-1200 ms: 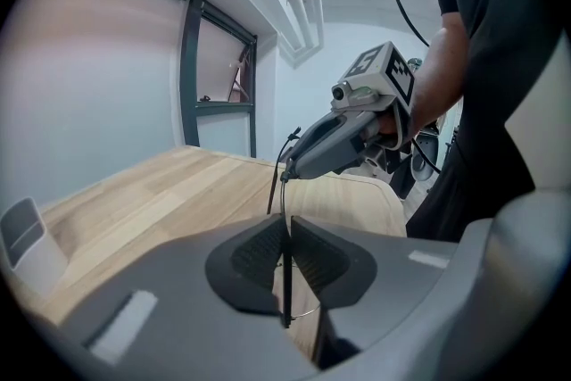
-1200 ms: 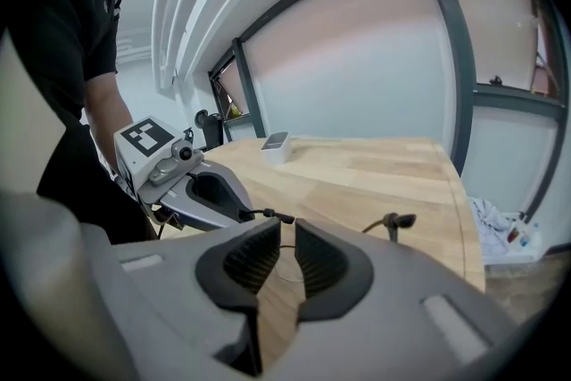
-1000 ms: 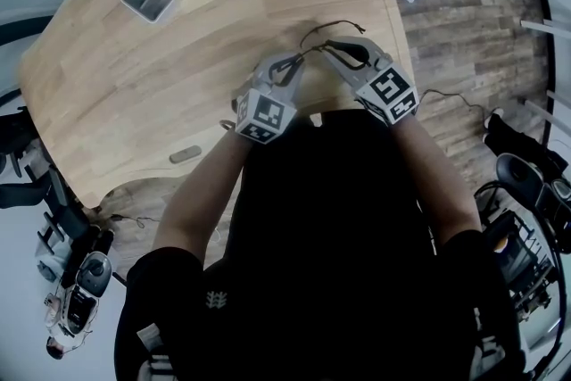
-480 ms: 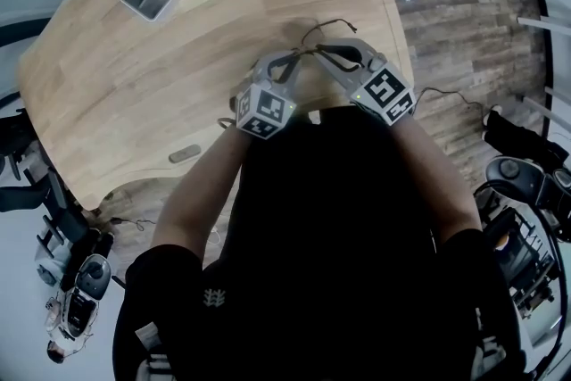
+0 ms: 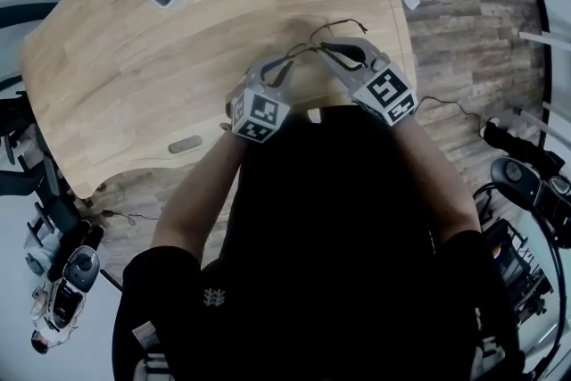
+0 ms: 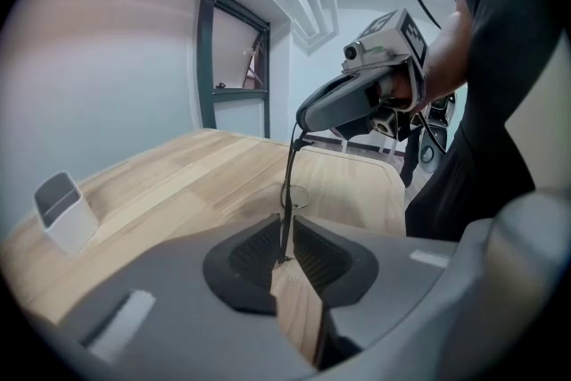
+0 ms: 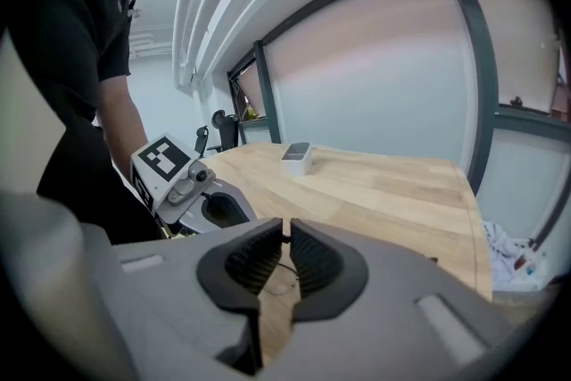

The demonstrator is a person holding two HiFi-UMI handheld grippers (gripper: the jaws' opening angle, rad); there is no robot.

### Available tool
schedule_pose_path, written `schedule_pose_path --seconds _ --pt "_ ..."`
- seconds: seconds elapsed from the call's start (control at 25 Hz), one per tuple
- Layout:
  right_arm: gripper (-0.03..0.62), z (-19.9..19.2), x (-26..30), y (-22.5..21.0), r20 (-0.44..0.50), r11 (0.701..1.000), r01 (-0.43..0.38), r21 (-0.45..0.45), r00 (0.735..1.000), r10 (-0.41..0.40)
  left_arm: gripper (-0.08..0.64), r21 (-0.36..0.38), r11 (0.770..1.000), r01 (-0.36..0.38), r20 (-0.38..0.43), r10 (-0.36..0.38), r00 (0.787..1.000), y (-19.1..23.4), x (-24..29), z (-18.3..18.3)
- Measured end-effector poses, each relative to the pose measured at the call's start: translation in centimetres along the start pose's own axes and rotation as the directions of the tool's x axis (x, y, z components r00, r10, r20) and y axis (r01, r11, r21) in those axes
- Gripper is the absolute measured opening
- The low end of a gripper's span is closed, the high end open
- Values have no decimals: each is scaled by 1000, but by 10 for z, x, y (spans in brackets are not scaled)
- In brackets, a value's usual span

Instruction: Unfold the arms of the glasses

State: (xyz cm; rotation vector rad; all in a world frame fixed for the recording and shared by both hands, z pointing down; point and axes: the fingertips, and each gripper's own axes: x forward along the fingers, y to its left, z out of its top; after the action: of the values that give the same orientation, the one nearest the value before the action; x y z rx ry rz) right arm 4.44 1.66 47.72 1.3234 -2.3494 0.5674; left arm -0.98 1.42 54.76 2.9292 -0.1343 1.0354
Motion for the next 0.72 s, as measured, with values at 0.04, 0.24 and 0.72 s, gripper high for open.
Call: schedule_pose_path --seconds 0.04,0.24,0.72 --pt "28 1 0 2 -1 1000 1 -4 1000 -1 52 -16 1000 -16 1 16 1000 2 -5 -2" --pt "28 3 1 8 -13 1000 13 -28 1000 -14 52 -80 994 -75 33 78 996 11 -26 -3" --pt "28 18 11 37 -27 994 -26 -103 999 24 52 -164 969 -183 68 196 978 25 -69 -7"
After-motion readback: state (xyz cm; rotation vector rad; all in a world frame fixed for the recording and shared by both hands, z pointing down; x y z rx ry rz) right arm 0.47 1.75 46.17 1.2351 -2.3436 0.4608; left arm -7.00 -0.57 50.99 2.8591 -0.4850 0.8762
